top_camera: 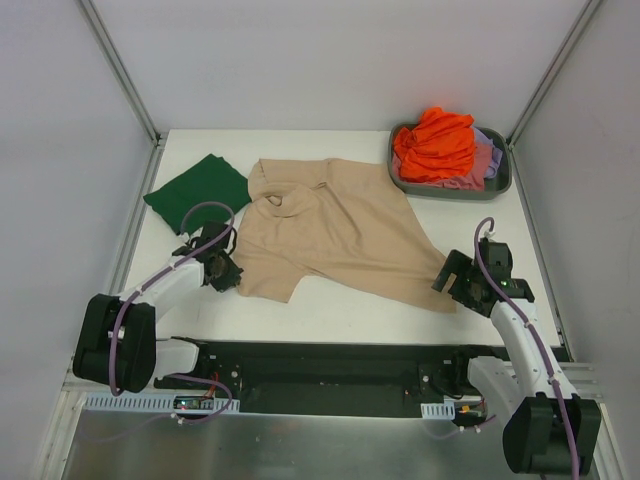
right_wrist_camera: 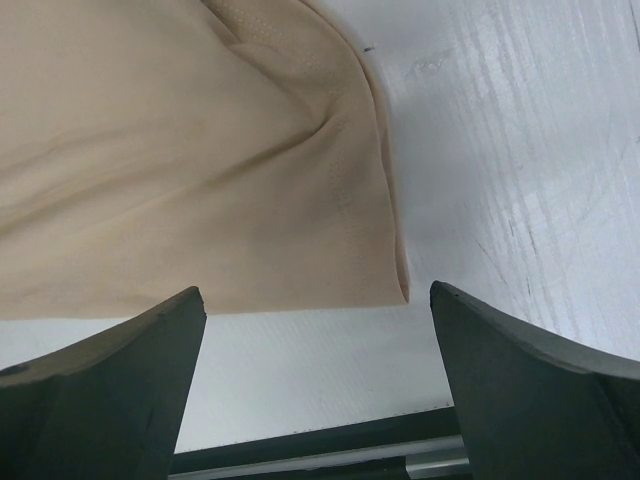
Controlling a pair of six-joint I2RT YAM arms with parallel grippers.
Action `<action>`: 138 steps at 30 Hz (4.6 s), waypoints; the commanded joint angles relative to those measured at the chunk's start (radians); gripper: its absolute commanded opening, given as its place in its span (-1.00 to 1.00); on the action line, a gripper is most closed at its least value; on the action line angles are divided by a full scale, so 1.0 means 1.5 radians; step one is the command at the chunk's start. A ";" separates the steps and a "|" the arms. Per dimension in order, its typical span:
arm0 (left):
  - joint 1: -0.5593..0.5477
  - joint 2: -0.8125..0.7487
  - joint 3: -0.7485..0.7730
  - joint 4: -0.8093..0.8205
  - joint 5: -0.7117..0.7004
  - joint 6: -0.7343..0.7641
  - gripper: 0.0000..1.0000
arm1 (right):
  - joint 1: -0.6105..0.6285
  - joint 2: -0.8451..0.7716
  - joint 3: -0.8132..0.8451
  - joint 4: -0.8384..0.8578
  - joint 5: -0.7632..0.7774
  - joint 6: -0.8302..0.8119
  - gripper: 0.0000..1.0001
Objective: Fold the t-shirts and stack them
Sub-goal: Flatten out the tshirt
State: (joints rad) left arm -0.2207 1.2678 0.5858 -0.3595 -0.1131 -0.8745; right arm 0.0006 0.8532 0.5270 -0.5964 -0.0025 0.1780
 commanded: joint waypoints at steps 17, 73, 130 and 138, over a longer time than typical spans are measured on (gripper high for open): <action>0.004 -0.128 -0.055 0.009 -0.002 0.056 -1.00 | 0.002 0.047 0.011 -0.075 0.097 0.092 0.92; 0.005 -0.058 -0.042 0.017 -0.025 0.067 -1.00 | -0.026 0.128 -0.040 0.112 -0.041 0.083 -0.99; 0.004 -0.103 1.045 -0.177 -0.039 0.251 -1.00 | -0.026 -0.044 0.804 -0.100 0.047 0.043 -0.99; 0.004 0.172 0.958 -0.078 0.000 0.335 -1.00 | -0.026 0.091 0.581 0.051 0.104 0.052 -0.99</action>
State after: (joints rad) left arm -0.2207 1.3231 2.0621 -0.5518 -0.1326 -0.4587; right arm -0.0387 0.8864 1.5284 -0.6651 0.0715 0.2531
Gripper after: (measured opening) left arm 0.011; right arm 0.009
